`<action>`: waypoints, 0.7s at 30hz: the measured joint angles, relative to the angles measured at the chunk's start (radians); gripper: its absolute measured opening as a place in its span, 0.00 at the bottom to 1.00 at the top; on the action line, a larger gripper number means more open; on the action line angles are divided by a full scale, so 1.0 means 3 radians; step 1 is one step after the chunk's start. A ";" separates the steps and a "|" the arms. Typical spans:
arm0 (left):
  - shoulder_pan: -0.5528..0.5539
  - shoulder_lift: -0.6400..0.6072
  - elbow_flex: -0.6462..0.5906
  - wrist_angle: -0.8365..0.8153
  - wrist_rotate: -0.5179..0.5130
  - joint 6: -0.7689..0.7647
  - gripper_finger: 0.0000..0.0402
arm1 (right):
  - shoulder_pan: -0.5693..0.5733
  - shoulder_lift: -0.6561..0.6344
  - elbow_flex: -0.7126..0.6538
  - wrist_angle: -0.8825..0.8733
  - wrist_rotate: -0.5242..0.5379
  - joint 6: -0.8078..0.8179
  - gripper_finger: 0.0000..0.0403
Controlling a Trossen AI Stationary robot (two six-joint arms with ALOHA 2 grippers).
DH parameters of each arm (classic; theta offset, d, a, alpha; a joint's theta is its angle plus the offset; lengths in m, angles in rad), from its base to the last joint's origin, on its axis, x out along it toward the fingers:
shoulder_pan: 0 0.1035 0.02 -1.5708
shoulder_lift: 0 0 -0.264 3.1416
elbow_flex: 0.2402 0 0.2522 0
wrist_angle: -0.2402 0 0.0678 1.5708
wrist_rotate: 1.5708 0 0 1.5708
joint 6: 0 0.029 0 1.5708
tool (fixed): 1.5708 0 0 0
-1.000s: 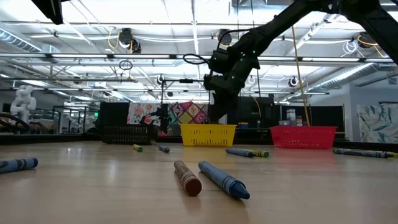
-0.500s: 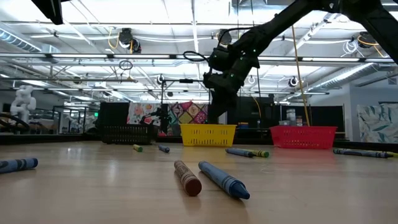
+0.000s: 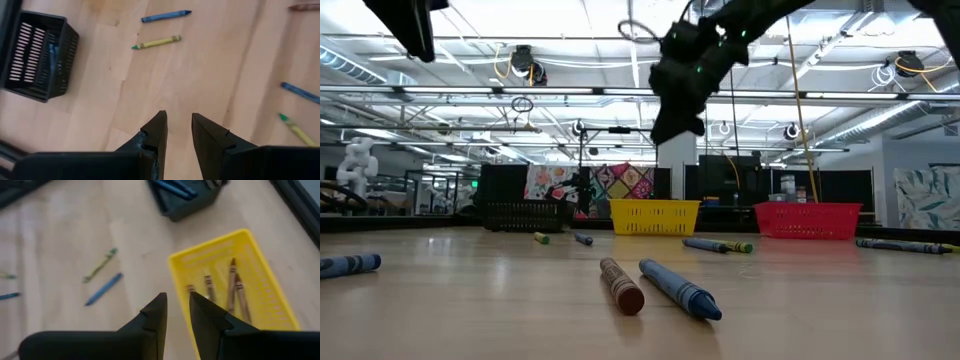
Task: Sort crayons
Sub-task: Put the blue crayon into the black bin
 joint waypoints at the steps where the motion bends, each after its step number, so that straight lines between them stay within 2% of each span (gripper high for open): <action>1: 0.0011 0.0050 0.0000 0.0000 -0.0056 0.0005 0.22 | 0.0040 -0.0055 0.0000 -0.0043 0.0000 0.0036 0.18; 5: 0.0113 0.0231 0.0000 0.0008 -0.0169 0.0163 0.22 | 0.0194 -0.0273 0.0001 -0.0193 0.0145 0.0202 0.18; 10: 0.0347 0.0407 0.0000 0.0038 -0.0035 0.0429 0.22 | 0.0401 -0.0518 0.0001 -0.0557 0.0512 0.0417 0.18; 17: 0.0561 0.0528 0.0000 0.0373 0.0197 0.0813 0.25 | 0.0756 -0.0800 0.0001 -0.1199 0.1030 0.0727 0.18; 21: 0.0638 0.0524 0.0000 0.0354 0.0145 0.0902 0.28 | 0.0934 -0.0879 0.0004 -0.1515 0.1327 0.0840 0.18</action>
